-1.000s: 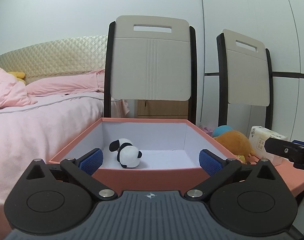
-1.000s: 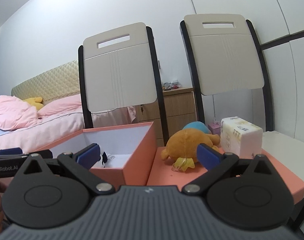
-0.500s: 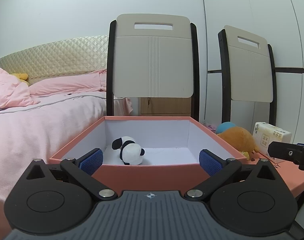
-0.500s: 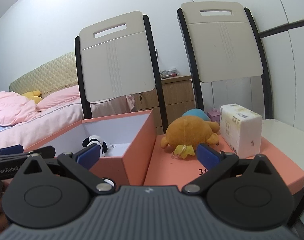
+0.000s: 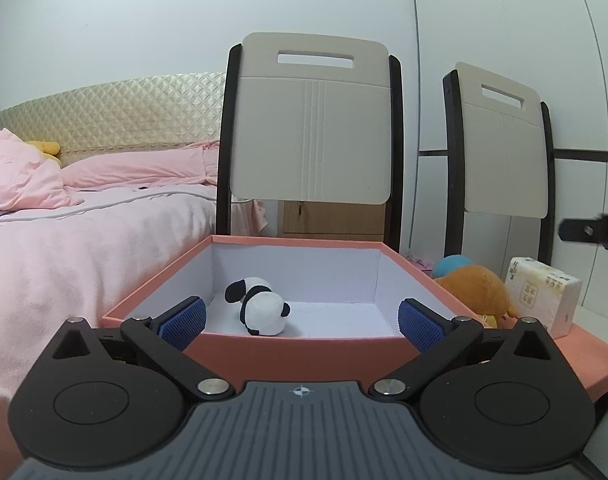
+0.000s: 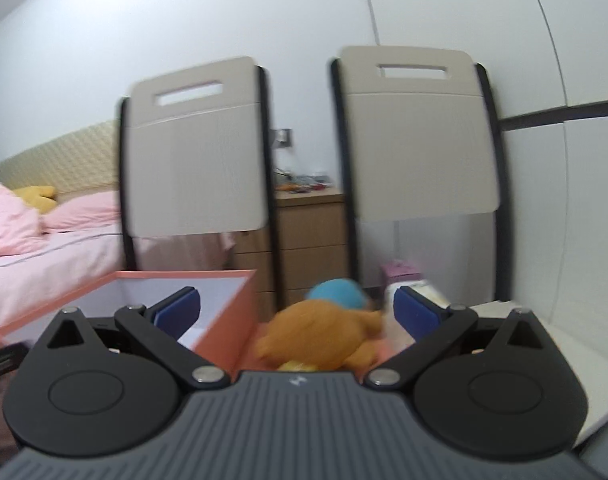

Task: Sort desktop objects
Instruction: 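Reach the right gripper to the white tissue pack and grasp it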

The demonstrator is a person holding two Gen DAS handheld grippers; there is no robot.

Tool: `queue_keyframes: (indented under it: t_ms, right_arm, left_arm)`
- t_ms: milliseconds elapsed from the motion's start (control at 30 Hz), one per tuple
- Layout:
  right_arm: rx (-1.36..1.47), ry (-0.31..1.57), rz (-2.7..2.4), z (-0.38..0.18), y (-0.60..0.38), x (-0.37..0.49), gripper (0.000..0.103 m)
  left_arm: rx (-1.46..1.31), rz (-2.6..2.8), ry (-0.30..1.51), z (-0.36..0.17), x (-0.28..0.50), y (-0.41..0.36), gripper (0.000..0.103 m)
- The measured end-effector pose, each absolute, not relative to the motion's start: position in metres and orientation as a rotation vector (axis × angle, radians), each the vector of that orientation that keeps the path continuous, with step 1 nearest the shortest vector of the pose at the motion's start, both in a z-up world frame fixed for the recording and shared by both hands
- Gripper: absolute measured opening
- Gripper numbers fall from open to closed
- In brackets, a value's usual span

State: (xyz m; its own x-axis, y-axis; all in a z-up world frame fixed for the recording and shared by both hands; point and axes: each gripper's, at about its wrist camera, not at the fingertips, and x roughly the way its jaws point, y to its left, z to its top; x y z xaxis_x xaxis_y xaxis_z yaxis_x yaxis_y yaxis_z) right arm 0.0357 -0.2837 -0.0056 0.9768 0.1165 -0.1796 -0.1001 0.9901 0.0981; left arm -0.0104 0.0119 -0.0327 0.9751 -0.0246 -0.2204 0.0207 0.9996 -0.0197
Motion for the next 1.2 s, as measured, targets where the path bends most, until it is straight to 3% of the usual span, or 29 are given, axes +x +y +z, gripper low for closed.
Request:
queue_keyframes:
  t_ms: [233,533,667,833,1200]
  right_arm:
    - [0.013,0.336,-0.069,-0.031,-0.334,0.136,0.103]
    - [0.06,0.448,-0.048,-0.072,-0.348,0.169,0.102]
    - [0.008,0.447,-0.069,-0.079,-0.338,0.172,0.09]
    - [0.013,0.462,-0.075,-0.081,-0.339,0.178,0.06]
    - [0.148,0.443,-0.086,-0.056,-0.351,0.15,0.056]
  left_arm:
    - [-0.014,-0.031,0.222,-0.033,-0.011,0.01,0.103]
    - [-0.022,-0.032,0.216,-0.033,-0.012,0.012,0.103]
    - [-0.042,-0.043,0.219,-0.032,-0.013,0.015,0.103]
    - [-0.052,-0.04,0.217,-0.032,-0.013,0.016,0.103]
    - [-0.054,-0.041,0.22,-0.032,-0.016,0.01,0.103]
